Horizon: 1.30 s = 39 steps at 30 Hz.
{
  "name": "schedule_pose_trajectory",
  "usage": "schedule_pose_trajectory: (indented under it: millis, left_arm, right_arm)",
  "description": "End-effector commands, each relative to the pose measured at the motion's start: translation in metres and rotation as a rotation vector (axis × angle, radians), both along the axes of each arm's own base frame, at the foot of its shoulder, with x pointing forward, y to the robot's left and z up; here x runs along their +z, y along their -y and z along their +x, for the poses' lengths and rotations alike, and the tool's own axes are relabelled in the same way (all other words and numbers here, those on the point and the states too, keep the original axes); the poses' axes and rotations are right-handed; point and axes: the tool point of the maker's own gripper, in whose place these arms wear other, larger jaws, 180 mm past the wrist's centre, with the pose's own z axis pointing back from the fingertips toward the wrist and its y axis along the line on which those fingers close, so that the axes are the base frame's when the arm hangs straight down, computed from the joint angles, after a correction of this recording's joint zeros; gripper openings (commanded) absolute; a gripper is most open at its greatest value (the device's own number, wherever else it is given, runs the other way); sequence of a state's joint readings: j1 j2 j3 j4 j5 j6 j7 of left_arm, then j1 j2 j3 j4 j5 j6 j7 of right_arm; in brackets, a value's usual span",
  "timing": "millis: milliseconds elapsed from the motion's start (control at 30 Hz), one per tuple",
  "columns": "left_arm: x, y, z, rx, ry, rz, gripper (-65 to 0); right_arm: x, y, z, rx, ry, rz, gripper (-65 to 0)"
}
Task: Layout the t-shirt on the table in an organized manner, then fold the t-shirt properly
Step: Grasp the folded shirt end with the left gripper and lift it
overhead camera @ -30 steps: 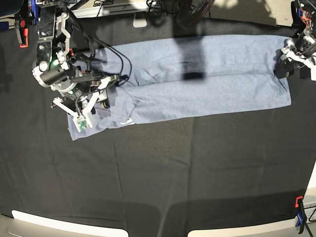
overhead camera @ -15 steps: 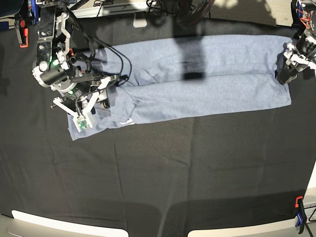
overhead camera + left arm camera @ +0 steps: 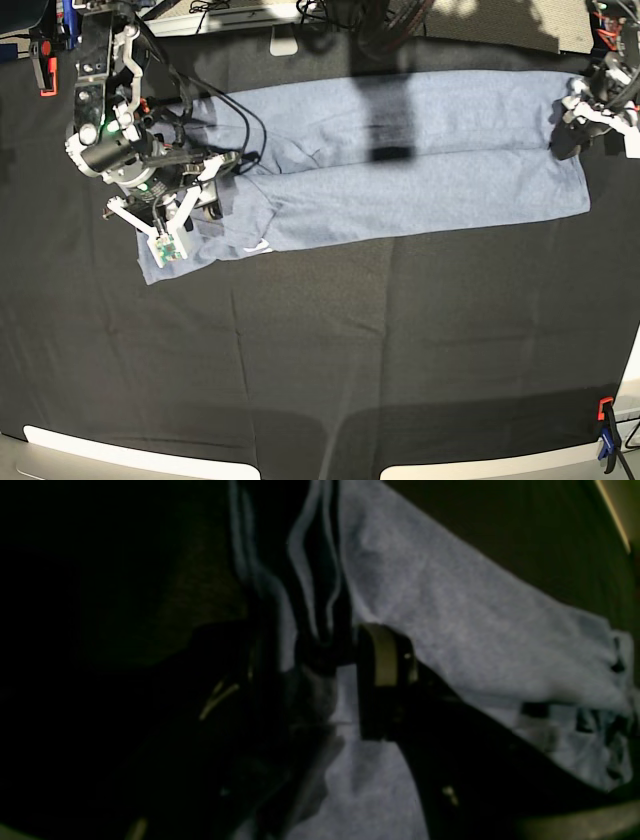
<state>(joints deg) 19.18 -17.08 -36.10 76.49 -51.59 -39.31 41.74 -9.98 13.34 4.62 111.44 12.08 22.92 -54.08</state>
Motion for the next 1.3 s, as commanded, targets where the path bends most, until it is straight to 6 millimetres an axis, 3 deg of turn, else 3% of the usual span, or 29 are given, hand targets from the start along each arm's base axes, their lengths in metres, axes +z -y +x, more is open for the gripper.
schedule_pose_trajectory:
  millis: [0,233,367,667,967,1267]
  left_arm:
    - [0.005,0.002,0.002,-0.011,0.019,0.0,-42.0]
    - [0.001,0.018,0.002,0.033,0.045,-0.055,-51.6]
    - [0.0,0.015,0.003,0.044,0.054,-0.026,-65.0]
    - [0.014,-0.034,0.015,0.111,0.11,0.169,-65.0]
    - [0.02,-0.063,0.017,0.162,0.088,0.237,-65.0]
    - [0.011,-0.062,0.011,0.143,0.045,0.264,-65.0]
  right_arm:
    - [0.013,0.0,0.008,0.003,0.049,0.004,-40.0]
    - [0.013,0.0,0.008,0.003,0.051,0.005,-40.0]
    - [0.013,0.0,0.008,0.003,0.05,0.005,-40.0]
    - [0.014,0.0,0.009,0.003,0.054,0.005,-40.0]
    - [0.018,0.002,0.014,0.0,0.079,-0.008,-40.0]
    - [0.027,0.009,0.025,-0.008,0.111,-0.046,-40.0]
